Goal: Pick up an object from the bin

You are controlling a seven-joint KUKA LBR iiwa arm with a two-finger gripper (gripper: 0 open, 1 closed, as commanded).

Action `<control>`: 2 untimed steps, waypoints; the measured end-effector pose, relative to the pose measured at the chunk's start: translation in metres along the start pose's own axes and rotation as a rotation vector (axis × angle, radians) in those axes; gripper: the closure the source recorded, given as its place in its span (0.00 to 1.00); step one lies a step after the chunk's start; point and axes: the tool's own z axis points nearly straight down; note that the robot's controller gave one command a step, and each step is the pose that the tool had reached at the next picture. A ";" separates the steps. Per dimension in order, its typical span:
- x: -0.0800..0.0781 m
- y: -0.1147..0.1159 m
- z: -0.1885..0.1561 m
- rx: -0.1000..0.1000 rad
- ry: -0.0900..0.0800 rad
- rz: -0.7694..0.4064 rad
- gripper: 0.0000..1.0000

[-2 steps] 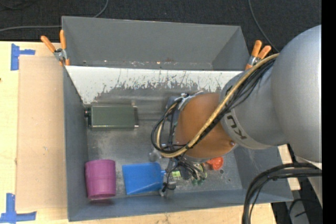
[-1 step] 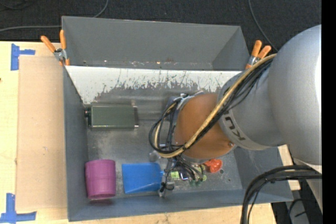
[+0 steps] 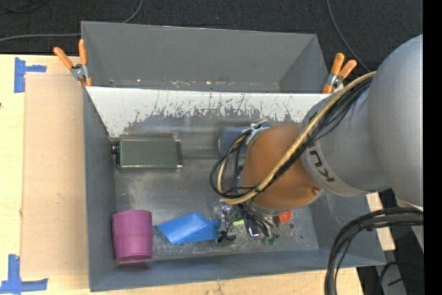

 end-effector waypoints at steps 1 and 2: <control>0.003 0.002 0.001 0.000 0.005 0.006 1.00; -0.038 -0.036 -0.096 0.000 0.009 0.059 1.00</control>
Offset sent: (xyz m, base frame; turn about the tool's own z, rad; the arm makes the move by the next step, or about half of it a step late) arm 0.0479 -0.0396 0.1121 0.0674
